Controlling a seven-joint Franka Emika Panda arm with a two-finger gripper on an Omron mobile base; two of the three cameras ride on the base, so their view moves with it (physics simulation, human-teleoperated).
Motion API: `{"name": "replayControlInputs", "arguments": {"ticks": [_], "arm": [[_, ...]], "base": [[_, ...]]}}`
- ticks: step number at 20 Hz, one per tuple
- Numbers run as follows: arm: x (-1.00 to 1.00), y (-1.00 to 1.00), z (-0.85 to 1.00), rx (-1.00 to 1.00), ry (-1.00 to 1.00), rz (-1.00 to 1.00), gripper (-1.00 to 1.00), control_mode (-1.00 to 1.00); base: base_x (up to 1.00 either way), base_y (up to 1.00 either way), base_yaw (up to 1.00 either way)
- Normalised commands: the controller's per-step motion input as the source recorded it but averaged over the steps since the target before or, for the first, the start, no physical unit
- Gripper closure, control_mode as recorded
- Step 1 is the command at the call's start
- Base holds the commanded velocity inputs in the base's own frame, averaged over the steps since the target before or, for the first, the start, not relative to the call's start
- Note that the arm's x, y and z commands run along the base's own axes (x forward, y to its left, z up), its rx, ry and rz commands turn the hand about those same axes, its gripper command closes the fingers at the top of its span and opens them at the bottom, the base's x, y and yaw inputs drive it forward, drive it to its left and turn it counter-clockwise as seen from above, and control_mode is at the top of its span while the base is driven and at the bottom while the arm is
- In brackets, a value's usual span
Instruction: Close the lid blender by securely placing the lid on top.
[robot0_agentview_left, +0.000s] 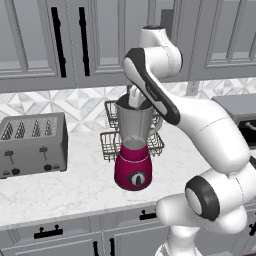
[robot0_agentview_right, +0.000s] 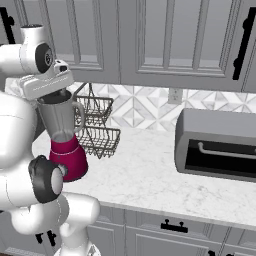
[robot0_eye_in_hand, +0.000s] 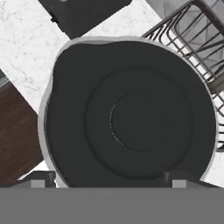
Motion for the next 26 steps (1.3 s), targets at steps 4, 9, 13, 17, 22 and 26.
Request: {"name": "replayControlInputs", "arguments": {"ticks": [4, 9, 13, 17, 22, 26], "arm": [[0.21, 0.0, -0.44, 0.0, -0.05, 0.0, -1.0, -1.0], [-0.38, 0.21, 0.42, -0.03, -0.16, 0.0, -1.0, -1.0], [-0.82, 0.9, -0.14, -0.15, -0.16, 0.0, -1.0, -1.0], [-0.97, 0.99, -0.59, -0.25, -0.13, 0.0, -1.0, -1.0], [-0.89, 0.83, -0.95, -0.31, -0.09, 0.0, -1.0, -1.0], [-0.28, 0.2, -0.58, -0.09, 0.0, 0.0, -1.0, -1.0]], "base": [[0.0, 0.0, 0.0], [0.0, 0.0, 0.0], [0.0, 0.0, 0.0], [0.0, 0.0, 0.0], [0.0, 0.0, 0.0], [0.0, 0.0, 0.0]]}}
